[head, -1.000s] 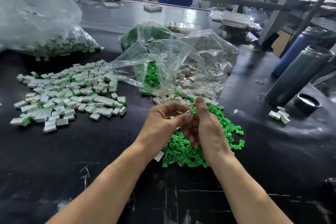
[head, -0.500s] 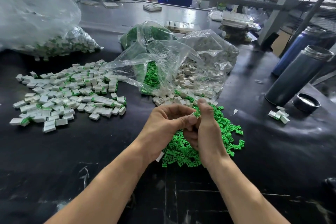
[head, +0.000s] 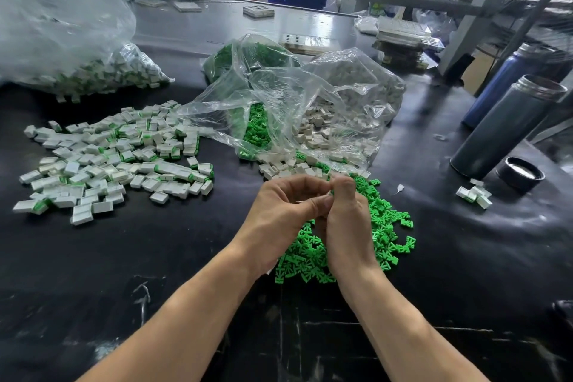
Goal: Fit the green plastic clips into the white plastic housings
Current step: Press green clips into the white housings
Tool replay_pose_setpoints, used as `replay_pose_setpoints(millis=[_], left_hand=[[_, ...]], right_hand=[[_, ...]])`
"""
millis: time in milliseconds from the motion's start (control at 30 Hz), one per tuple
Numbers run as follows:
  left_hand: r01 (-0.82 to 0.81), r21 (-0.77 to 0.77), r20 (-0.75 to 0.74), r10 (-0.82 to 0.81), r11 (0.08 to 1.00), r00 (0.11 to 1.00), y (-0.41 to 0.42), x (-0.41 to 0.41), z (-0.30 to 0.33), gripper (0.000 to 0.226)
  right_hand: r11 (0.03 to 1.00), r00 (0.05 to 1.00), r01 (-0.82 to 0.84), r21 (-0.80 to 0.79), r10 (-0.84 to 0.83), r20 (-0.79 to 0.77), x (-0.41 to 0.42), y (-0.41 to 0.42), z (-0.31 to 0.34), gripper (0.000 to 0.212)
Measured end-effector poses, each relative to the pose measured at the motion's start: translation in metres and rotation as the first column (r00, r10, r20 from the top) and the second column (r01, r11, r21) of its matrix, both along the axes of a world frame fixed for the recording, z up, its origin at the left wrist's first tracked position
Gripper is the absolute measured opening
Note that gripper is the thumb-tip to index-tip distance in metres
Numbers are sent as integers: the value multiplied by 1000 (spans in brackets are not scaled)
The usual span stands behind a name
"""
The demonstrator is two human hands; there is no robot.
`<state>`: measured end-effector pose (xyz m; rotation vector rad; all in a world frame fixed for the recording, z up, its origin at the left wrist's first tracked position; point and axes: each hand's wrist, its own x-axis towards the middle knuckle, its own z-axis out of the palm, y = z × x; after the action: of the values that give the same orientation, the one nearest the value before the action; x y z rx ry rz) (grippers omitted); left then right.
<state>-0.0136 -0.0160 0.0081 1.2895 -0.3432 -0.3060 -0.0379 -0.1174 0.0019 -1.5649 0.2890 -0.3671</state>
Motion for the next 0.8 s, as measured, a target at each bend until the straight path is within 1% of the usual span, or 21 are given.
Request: replay_pose_setpoints(millis=[67, 200, 267, 367, 467, 500, 600, 667, 800], left_hand=[[2, -15, -7, -2, 1000, 1000, 1, 0, 1, 12], [1, -31, -2, -1, 1000, 1000, 4, 0, 2, 8], [-2, -42, -1, 2, 999, 1000, 4, 0, 2, 11], [-4, -42, 3, 4, 999, 1000, 5, 1, 3, 11], [-13, -29, 4, 13, 1000, 1000, 5, 1, 2, 10], [-17, -31, -1, 17, 999, 1000, 4, 2, 1, 12], [-27, -35, -18, 26, 999, 999, 3, 1, 0, 10], [-36, -35, -27, 35, 999, 999, 3, 0, 0, 4], [-49, -60, -33, 47, 997, 998, 0, -1, 1, 5]], right_hand=[[1000, 1000, -1, -19, 2, 27, 1, 1, 0, 53], [999, 998, 6, -43, -3, 63, 2, 4, 0, 56], [999, 997, 4, -40, -1, 80, 3, 5, -1, 55], [1000, 996, -23, 16, 21, 88, 2, 6, -2, 49], [993, 999, -34, 113, 31, 29, 0, 4, -1, 46], [993, 999, -45, 107, 44, 18, 0, 3, -1, 50], [998, 998, -69, -13, 69, -8, -1, 0, 0, 58], [996, 998, -68, -60, 67, -16, -1, 0, 1, 58], [994, 1000, -12, -106, 14, 25, -2, 1, 3, 53]])
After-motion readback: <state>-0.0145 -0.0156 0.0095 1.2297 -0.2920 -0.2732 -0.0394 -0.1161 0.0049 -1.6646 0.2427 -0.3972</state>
